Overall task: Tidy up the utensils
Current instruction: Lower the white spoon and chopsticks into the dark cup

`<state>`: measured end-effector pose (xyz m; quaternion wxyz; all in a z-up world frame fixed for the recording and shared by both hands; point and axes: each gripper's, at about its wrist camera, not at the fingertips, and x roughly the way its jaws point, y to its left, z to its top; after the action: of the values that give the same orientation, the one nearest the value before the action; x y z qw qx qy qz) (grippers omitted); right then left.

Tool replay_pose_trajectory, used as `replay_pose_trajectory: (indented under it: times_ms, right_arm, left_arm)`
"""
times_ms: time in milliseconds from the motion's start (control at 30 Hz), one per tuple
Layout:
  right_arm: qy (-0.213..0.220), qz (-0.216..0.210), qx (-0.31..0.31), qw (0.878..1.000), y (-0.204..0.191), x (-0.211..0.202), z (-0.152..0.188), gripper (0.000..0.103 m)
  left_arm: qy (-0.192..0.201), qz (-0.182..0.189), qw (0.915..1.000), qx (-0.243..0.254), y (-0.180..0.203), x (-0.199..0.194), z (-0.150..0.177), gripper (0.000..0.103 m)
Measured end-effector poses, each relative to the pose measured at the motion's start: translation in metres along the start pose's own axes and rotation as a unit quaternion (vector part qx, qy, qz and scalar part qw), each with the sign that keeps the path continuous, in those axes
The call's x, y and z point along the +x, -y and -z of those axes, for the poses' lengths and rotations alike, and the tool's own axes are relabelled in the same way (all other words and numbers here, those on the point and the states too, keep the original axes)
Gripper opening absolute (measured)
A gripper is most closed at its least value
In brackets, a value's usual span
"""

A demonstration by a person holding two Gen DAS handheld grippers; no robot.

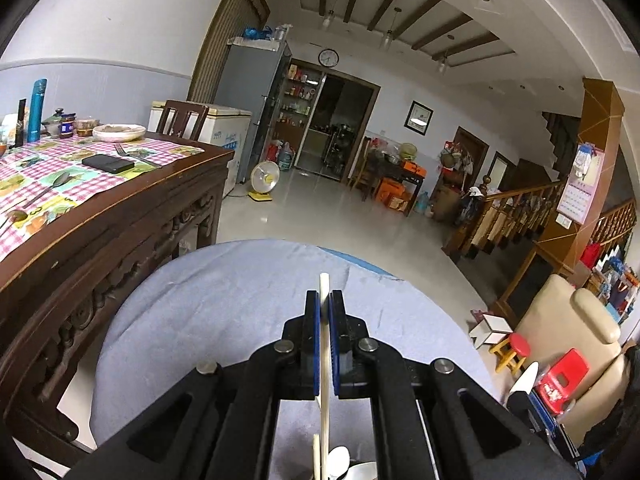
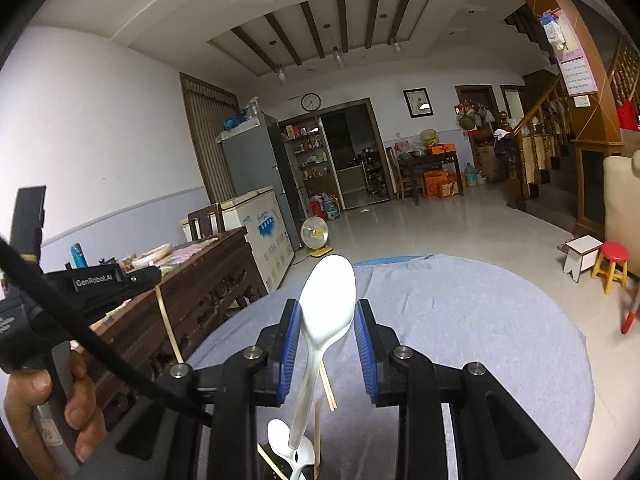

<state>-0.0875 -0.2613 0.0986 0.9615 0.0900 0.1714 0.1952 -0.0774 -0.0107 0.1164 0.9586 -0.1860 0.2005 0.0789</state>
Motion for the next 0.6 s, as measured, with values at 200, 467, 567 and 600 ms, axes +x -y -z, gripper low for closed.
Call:
replay_pose_trajectory:
  times_ms: [200, 467, 567, 600]
  right_arm:
    - [0.003, 0.001, -0.021, 1.0, -0.008, 0.011, 0.019, 0.029]
    - [-0.003, -0.003, -0.039, 0.999, -0.017, 0.022, 0.034, 0.029]
    - [-0.008, -0.003, -0.048, 0.999, -0.02, 0.025, 0.044, 0.029]
    - [-0.011, -0.003, -0.051, 0.999, -0.021, 0.027, 0.047, 0.029]
  left_arm:
    - [0.014, 0.011, 0.9998, -0.012, -0.003, 0.002, 0.02, 0.004]
    - [0.024, 0.018, 0.9995, -0.012, -0.003, 0.007, 0.035, 0.004]
    - [0.026, 0.017, 0.9995, -0.006, -0.002, 0.009, 0.043, 0.004]
    - [0.025, 0.016, 0.9995, -0.005, -0.002, 0.01, 0.047, 0.004]
